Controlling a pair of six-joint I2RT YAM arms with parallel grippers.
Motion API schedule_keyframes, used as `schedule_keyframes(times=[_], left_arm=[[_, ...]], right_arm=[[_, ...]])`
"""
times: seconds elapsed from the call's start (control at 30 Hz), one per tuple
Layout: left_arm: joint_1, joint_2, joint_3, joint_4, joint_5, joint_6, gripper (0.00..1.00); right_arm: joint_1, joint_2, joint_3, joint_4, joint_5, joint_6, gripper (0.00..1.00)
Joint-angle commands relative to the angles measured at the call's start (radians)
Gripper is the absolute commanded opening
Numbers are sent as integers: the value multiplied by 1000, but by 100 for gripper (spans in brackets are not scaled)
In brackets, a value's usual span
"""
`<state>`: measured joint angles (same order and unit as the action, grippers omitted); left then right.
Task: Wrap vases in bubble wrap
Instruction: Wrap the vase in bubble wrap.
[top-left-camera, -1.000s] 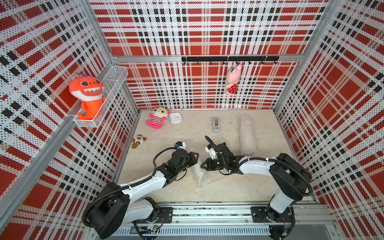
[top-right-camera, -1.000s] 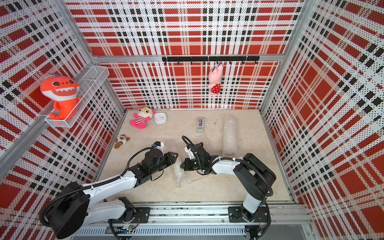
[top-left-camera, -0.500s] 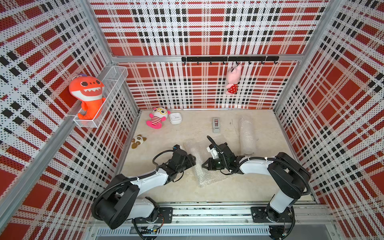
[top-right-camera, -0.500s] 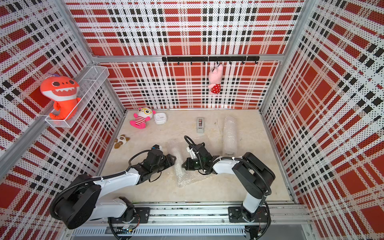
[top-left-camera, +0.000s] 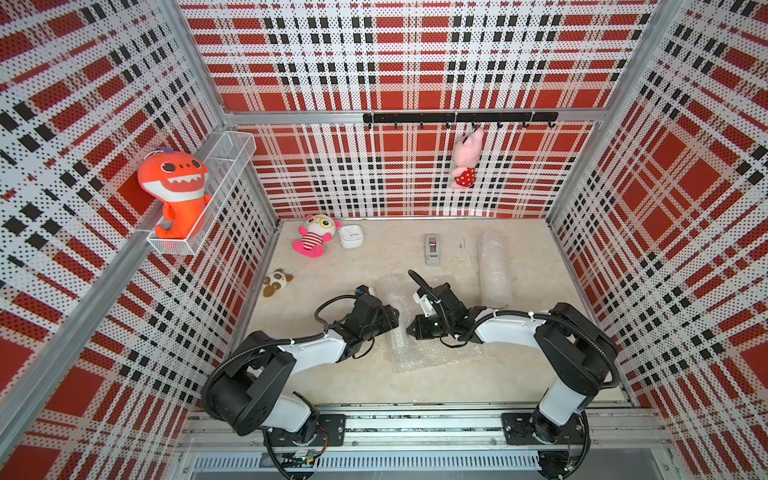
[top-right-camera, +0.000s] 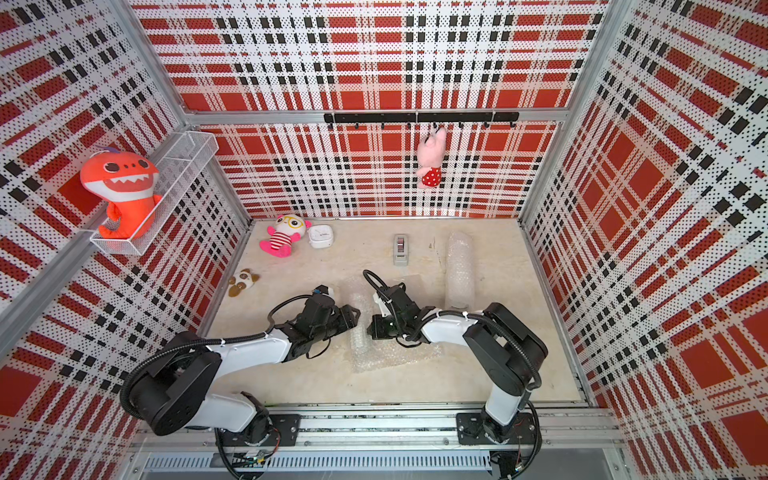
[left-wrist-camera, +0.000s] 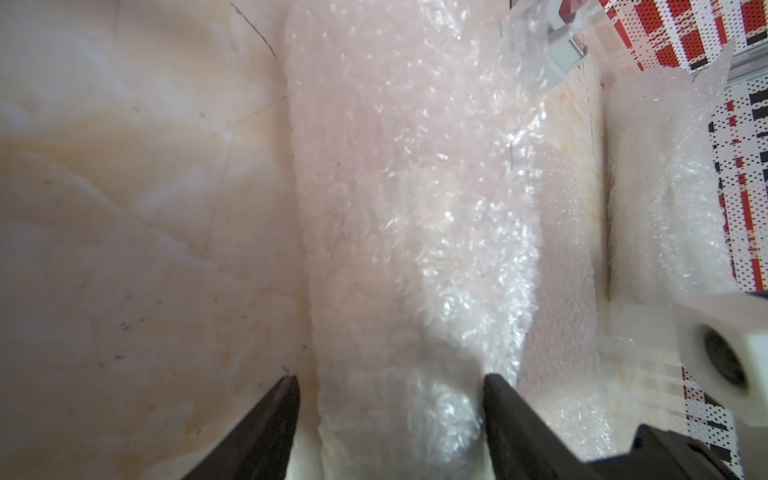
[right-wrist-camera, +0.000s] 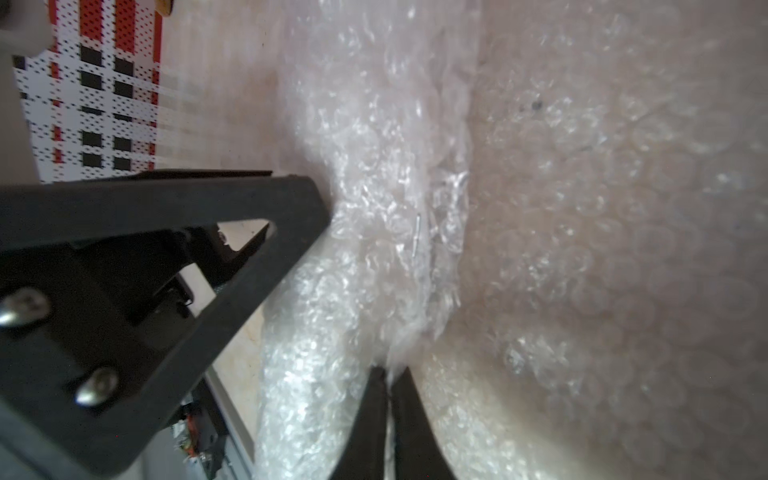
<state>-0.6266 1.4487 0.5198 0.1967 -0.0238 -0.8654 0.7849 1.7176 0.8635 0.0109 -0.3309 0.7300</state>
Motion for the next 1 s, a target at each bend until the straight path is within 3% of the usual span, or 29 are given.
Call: schedule_keyframes(times=[0.0, 0.13, 0.27, 0.33, 0.77, 0.97], left_arm=[[-17, 33, -18, -81, -14, 31, 71], [-18, 32, -28, -79, -11, 32, 69], [-18, 25, -33, -65, 0, 28, 68], [-15, 22, -37, -56, 6, 23, 68], [4, -13, -90, 34, 61, -19, 65], [18, -26, -103, 52, 82, -17, 65]], right_arm=[[-1, -56, 38, -84, 81, -50, 20], [7, -160, 41, -191, 183, -72, 29], [85, -220, 83, -293, 298, -81, 39], [115, -205, 106, -290, 284, -63, 43], [177, -76, 134, -176, 218, 10, 51], [177, -142, 95, -209, 252, 21, 53]])
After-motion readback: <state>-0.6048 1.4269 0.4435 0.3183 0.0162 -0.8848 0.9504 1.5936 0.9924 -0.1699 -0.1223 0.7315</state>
